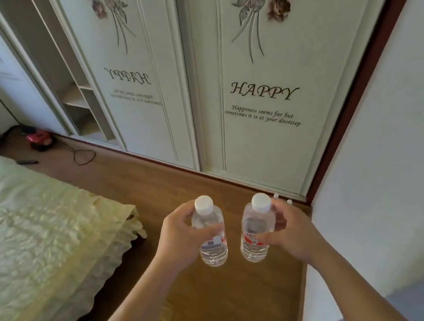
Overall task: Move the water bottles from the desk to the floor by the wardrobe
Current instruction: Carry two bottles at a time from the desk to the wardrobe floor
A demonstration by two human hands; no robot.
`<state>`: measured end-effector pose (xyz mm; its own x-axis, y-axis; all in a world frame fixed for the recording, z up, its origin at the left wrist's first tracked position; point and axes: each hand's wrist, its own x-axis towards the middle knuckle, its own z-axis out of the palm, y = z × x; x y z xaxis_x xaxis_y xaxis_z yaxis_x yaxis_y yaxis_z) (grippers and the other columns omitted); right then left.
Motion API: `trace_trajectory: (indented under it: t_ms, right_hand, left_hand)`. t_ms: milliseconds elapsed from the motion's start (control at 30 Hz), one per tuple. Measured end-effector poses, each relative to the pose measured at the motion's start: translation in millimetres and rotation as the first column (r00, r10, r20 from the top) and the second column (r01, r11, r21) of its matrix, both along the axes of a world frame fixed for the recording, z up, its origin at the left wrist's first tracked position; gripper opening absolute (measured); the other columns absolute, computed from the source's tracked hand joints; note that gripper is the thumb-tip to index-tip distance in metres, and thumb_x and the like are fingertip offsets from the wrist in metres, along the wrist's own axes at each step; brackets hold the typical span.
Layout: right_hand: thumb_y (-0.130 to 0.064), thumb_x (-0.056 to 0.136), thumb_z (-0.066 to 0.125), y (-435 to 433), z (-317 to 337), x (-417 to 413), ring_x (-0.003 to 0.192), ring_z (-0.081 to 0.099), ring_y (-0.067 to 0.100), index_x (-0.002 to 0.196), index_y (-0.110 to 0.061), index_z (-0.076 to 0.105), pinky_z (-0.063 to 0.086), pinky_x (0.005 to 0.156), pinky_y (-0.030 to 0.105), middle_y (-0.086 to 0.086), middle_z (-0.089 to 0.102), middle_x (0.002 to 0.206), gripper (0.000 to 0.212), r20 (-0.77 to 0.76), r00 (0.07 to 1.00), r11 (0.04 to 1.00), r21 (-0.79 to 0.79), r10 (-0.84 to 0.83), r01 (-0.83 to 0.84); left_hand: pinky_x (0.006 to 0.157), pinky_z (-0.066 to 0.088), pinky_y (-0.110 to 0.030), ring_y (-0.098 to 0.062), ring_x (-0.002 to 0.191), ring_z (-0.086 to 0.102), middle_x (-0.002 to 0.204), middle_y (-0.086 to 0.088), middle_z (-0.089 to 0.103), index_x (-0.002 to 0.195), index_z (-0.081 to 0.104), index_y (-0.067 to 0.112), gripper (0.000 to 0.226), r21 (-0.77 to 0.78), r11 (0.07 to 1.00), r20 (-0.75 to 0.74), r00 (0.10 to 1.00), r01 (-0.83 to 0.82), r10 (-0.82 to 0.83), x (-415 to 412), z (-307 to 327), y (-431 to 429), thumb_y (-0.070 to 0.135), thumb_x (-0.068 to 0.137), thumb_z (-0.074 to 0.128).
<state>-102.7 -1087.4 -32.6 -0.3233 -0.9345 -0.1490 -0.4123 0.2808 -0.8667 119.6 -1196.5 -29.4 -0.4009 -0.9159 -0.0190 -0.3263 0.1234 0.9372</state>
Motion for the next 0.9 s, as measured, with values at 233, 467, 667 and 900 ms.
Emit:
trace_trajectory:
  t_ms: [233, 467, 667, 900]
  right_hand:
    - [-0.028, 0.069, 0.091, -93.2, -7.9, -52.5, 0.112, 0.061, 0.010, 0.124, -0.040, 0.056, 0.052, 0.100, 0.044, -0.020, 0.065, 0.117, 0.066, 0.006, 0.996, 0.996, 0.026, -0.085, 0.084]
    - [-0.019, 0.065, 0.092, -188.6, -24.3, -99.9, 0.104, 0.065, 0.005, 0.118, -0.042, 0.060, 0.053, 0.097, 0.042, -0.019, 0.069, 0.111, 0.066, 0.065, 0.971, 0.973, 0.039, -0.230, 0.228]
    - [-0.016, 0.069, 0.090, -250.0, -35.5, -144.4, 0.108, 0.063, 0.006, 0.121, -0.040, 0.057, 0.052, 0.098, 0.041, -0.018, 0.067, 0.115, 0.066, 0.094, 0.939, 0.943, 0.054, -0.331, 0.327]
    - [-0.022, 0.071, 0.090, -304.1, -73.6, -218.0, 0.115, 0.060, 0.010, 0.123, -0.045, 0.051, 0.051, 0.103, 0.043, -0.018, 0.063, 0.121, 0.069, 0.095, 0.918, 0.920, 0.119, -0.384, 0.372]
  left_hand:
    - [0.087, 0.062, -0.039, -0.015, 0.099, 0.071, 0.104, 0.009, 0.075, 0.117, 0.070, 0.027, 0.053, 0.029, 0.996, -0.003, 0.996, 0.088, -0.088, -64.7, -7.8, -108.0, 0.027, 0.069, 0.092]
    - [0.075, 0.059, -0.022, -0.002, 0.091, 0.071, 0.097, 0.015, 0.076, 0.108, 0.071, 0.035, 0.048, 0.064, 0.977, -0.005, 0.979, 0.201, -0.201, -128.2, -21.2, -229.1, 0.023, 0.067, 0.094]
    - [0.074, 0.057, -0.019, 0.002, 0.090, 0.071, 0.098, 0.016, 0.076, 0.106, 0.069, 0.038, 0.050, 0.079, 0.943, 0.022, 0.945, 0.324, -0.327, -195.8, -30.6, -314.0, 0.023, 0.066, 0.094]
    - [0.077, 0.057, -0.022, -0.005, 0.096, 0.071, 0.103, 0.014, 0.074, 0.107, 0.067, 0.039, 0.050, 0.125, 0.906, 0.056, 0.909, 0.404, -0.413, -286.9, -64.7, -384.1, 0.021, 0.068, 0.093]
